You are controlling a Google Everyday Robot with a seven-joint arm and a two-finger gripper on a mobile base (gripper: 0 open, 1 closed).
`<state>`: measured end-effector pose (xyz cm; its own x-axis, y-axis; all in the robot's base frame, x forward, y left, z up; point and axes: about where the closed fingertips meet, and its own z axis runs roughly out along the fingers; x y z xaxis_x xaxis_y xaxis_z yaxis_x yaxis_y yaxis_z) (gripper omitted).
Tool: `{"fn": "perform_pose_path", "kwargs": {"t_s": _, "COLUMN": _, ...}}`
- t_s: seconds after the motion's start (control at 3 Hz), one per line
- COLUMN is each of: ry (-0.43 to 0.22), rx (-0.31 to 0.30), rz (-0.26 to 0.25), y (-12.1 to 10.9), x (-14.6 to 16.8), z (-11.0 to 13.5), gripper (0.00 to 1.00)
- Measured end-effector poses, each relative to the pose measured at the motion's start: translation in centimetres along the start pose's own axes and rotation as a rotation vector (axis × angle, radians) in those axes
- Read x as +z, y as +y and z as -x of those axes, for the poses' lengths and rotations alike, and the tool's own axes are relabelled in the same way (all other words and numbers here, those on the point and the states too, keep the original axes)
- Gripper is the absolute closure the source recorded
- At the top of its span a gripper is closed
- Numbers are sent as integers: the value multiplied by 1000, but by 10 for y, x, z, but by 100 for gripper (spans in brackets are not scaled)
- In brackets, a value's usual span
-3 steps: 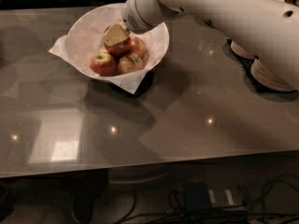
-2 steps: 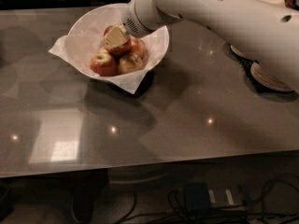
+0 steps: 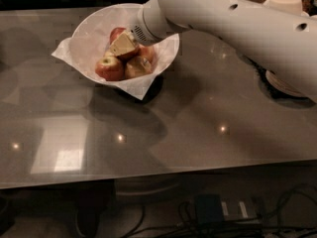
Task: Pick apple from white bowl
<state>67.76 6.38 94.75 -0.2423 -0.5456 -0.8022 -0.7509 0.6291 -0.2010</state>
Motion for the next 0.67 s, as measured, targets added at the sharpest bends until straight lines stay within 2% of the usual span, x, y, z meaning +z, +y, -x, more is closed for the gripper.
{"fn": "perform_pose_path", "kwargs": {"t_s": 0.67, "ry": -13, "rx": 35, "rz": -12, "y": 0, "x": 5, "z": -8, "gripper": 39}}
